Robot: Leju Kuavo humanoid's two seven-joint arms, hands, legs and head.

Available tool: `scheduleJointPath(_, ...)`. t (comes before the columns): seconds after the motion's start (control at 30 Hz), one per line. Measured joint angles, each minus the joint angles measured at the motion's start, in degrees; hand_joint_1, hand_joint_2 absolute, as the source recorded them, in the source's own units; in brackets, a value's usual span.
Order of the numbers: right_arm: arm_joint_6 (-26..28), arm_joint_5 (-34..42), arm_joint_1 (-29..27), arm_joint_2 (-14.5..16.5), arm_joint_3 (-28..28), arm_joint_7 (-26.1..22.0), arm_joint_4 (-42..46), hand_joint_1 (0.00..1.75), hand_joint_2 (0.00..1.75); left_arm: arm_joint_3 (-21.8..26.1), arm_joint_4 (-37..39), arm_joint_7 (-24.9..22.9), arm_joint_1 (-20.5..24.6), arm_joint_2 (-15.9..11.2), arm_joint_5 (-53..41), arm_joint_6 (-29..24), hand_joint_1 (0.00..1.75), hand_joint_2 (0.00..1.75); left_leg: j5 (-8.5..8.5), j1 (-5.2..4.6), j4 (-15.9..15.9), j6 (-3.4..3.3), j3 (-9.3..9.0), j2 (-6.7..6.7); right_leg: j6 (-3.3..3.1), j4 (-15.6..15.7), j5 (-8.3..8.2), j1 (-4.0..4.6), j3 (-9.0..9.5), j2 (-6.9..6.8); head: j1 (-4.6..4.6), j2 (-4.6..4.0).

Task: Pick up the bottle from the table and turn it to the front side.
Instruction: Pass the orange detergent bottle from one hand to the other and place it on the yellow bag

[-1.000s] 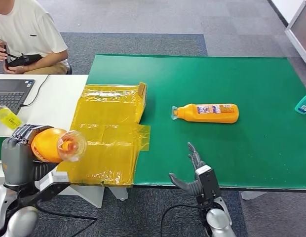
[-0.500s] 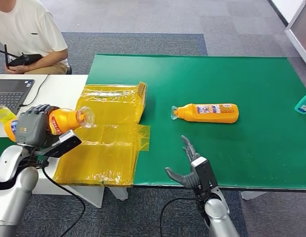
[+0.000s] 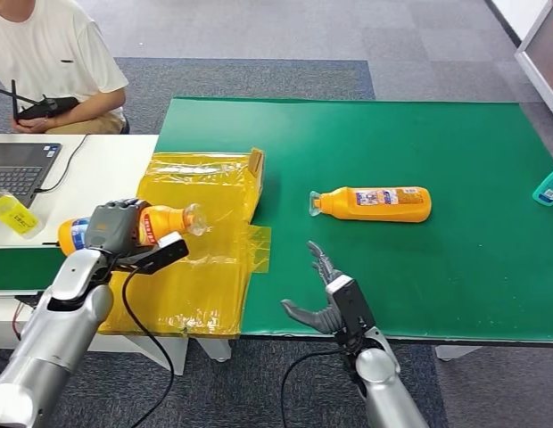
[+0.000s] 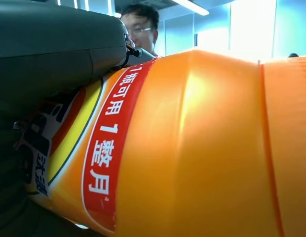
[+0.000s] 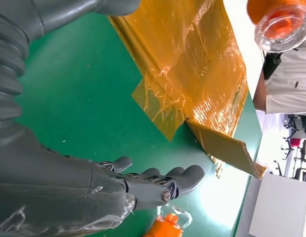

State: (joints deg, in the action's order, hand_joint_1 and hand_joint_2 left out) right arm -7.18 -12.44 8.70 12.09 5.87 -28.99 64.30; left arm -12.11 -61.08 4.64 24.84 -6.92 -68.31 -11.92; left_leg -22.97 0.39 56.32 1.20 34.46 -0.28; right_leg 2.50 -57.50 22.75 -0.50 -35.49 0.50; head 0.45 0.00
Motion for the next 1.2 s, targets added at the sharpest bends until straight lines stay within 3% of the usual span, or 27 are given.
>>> scheduleJointPath(0.8, 0.7, -0.1, 1.2, 0.4, 1.1, 1.1, -2.1, 0.00, 1.75, -3.3, 10.4, -2.0, 3.5, 2.3, -3.2, -0.3, 1.75, 1.75, 0.17, 0.00, 0.0, 0.08, -0.01, 0.00, -0.03, -0.1, -0.10, 0.00, -0.02, -0.01, 0.01, 0.00)
scheduleJointPath(1.2, 0.6, -0.1, 1.2, 0.4, 1.1, 1.0, -2.6, 0.00, 1.75, -4.2, 11.1, 0.3, 3.6, 5.5, -1.1, 0.2, 1.75, 1.75, 0.18, 0.00, 0.0, 0.06, 0.11, 0.00, -0.03, -0.1, -0.14, -0.01, -0.14, -0.01, 0.01, 0.00)
